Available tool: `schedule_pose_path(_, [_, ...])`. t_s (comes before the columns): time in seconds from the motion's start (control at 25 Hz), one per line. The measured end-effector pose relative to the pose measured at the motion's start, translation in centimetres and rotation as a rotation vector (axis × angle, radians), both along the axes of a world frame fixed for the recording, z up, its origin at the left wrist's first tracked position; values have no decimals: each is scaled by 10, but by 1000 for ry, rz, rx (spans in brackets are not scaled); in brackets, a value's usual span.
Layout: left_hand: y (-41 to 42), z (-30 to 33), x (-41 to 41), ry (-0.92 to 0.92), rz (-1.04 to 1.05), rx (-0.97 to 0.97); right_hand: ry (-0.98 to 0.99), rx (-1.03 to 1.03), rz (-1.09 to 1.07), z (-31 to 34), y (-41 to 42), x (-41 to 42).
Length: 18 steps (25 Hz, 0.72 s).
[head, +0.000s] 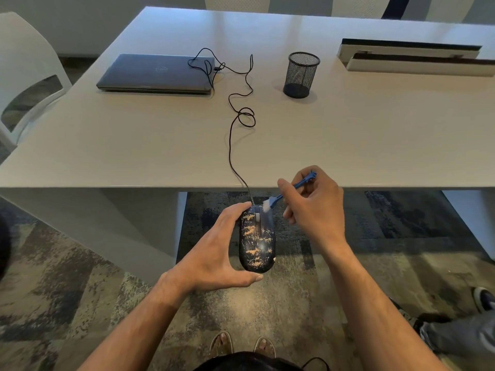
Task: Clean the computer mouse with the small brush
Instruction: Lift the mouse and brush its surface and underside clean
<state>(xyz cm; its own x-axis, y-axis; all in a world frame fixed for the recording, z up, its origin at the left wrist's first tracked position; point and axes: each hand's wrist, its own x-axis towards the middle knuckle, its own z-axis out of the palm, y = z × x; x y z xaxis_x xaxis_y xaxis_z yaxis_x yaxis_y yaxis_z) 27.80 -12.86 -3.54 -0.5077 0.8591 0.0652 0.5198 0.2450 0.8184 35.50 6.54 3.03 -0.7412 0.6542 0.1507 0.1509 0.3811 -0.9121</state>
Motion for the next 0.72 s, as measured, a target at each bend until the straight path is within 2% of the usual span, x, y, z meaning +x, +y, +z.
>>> schedule_pose_path(0.2, [0,2,1,-5,22,12,-3,-111,109,4,6,6])
schedule_pose_path(0.36, [1,2,3,-4,4,4,-74,-53,162,4,5,1])
schedule_pose_path(0.72, [-1,0,4,-8,15,9,4,64,81,8,6,-20])
